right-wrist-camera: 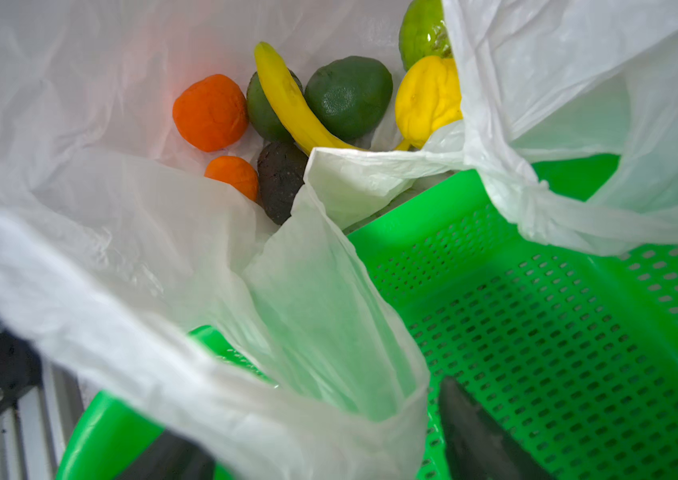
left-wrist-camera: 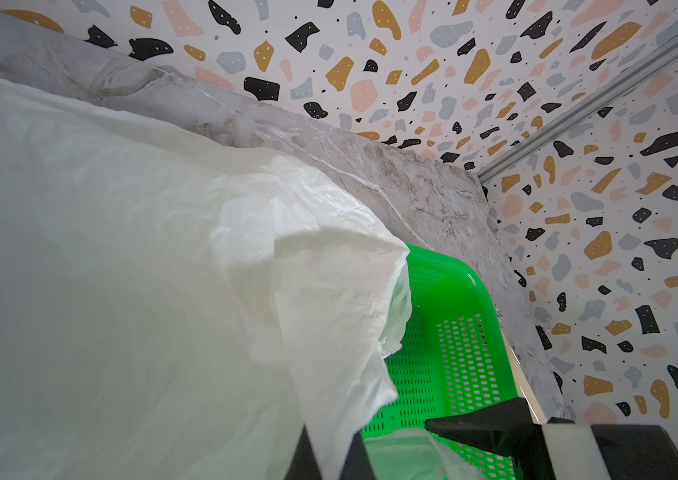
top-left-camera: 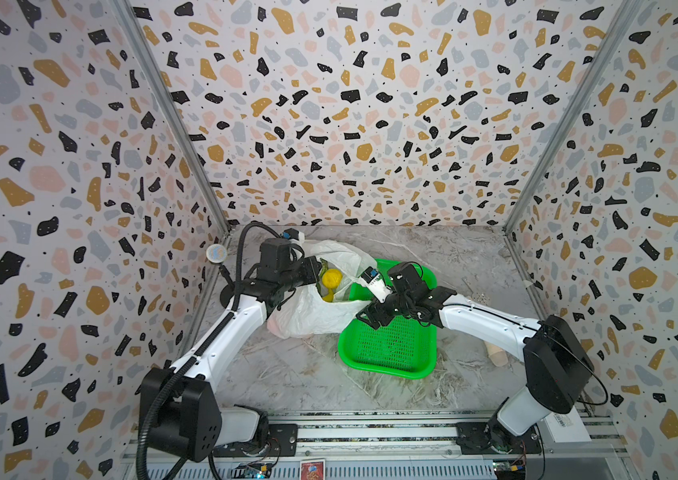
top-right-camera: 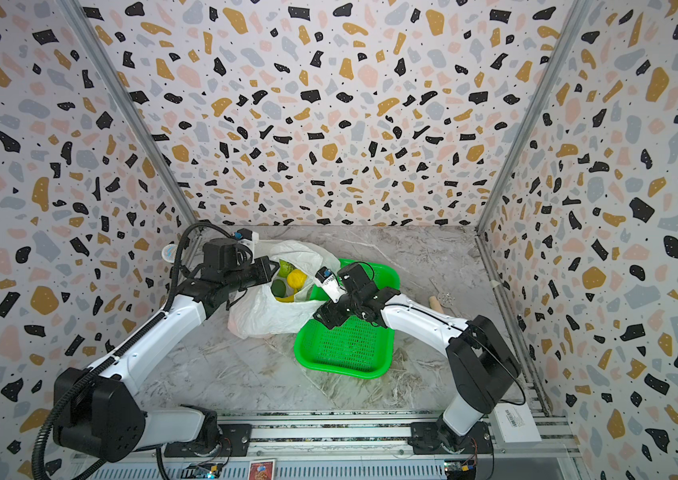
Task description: Place the fruits into the plastic bag
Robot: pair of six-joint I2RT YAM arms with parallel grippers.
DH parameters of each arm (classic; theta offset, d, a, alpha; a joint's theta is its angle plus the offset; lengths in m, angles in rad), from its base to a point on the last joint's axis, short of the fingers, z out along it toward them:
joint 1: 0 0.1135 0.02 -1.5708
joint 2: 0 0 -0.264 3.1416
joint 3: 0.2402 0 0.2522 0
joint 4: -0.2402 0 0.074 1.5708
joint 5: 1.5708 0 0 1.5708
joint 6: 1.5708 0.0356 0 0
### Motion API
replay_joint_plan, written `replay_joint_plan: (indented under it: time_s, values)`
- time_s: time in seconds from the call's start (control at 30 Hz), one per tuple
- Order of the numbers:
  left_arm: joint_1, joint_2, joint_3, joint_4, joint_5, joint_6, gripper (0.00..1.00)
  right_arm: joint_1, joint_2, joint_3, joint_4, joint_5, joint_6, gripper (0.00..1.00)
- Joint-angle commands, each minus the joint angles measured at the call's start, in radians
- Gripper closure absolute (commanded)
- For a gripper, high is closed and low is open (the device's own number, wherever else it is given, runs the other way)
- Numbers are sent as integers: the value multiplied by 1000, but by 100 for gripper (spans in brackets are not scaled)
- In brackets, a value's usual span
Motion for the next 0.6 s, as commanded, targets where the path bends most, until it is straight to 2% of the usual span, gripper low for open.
replay_joint_plan:
  time_s: [0.0,0.07,0.23,0.37,0.57]
  values:
    - [-3,-6,36,7,-6,13,100,-4,-26,79,52,-22,46,64]
    - [-3,-8,34,2,-26,12,100,-7,-26,118,52,-35,65,99]
    - [0,-10,38,-38,-160,-3,100,-14,-16,249,26,-7,83,100]
    - [17,-22,46,-53,-251,-35,100,-13,21,426,-12,-31,89,100]
    - [68,-37,65,-48,-257,-59,100,16,77,655,-48,-21,85,100]
